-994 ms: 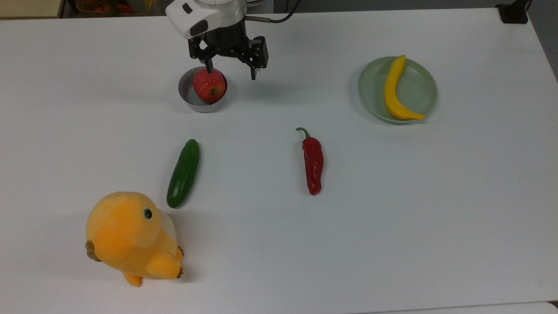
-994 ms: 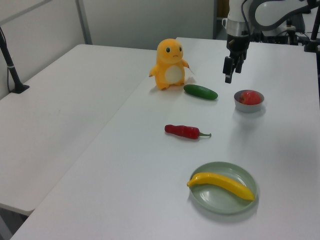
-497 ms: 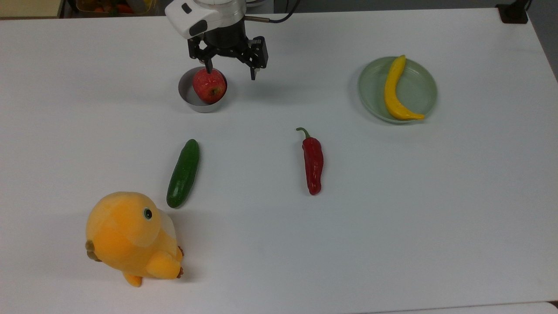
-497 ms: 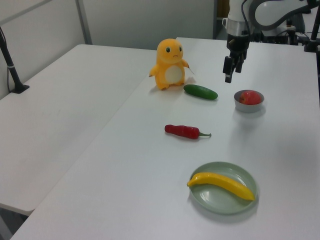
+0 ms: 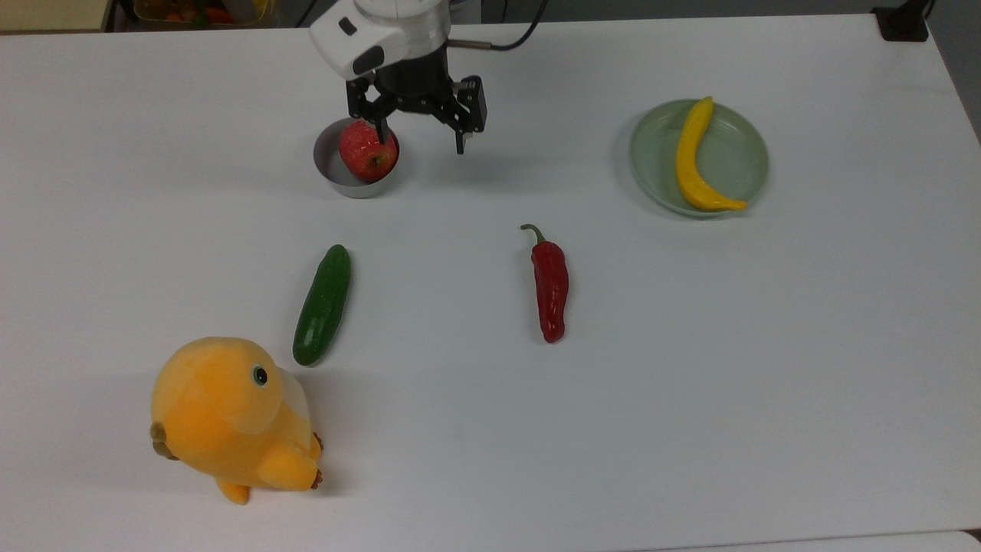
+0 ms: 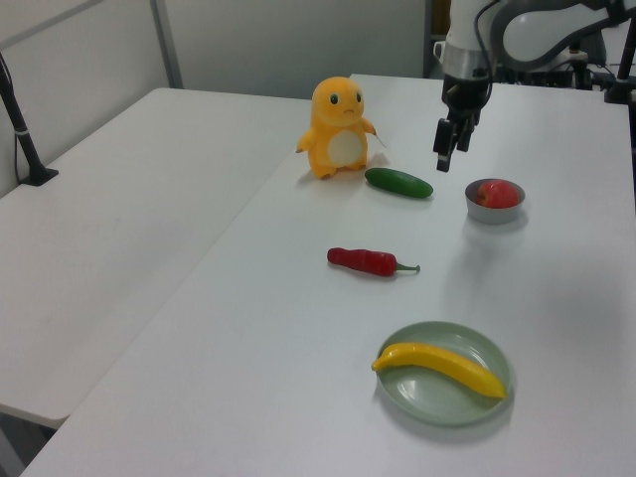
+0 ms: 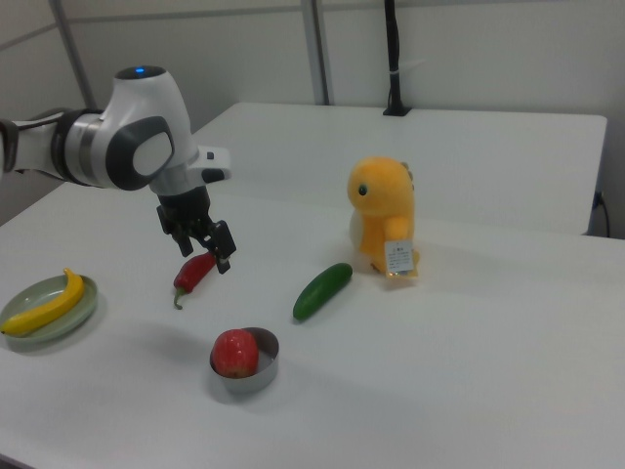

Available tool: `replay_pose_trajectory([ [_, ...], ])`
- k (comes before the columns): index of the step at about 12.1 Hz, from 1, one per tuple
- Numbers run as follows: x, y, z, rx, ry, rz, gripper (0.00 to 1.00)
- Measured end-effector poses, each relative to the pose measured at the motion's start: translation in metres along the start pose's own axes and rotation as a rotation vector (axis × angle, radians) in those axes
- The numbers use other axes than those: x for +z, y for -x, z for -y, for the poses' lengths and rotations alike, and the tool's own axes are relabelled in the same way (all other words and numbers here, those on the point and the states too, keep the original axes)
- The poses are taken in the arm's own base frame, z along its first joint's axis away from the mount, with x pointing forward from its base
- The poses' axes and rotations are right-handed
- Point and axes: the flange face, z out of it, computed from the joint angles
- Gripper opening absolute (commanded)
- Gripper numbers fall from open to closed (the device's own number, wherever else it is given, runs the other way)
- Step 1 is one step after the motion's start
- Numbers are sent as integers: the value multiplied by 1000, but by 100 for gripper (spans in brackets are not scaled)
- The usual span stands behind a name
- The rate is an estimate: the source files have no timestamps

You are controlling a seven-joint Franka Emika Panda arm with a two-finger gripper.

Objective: Put the cucumber on the left side of the bowl
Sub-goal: 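Move the open gripper from above the bowl toward the green cucumber, then lower the gripper onto the green cucumber and close on it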

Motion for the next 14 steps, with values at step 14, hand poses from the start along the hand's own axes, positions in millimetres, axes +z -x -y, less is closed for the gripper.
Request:
replay_pose_trajectory([
  [14, 57, -54, -58, 152, 7, -131, 100],
])
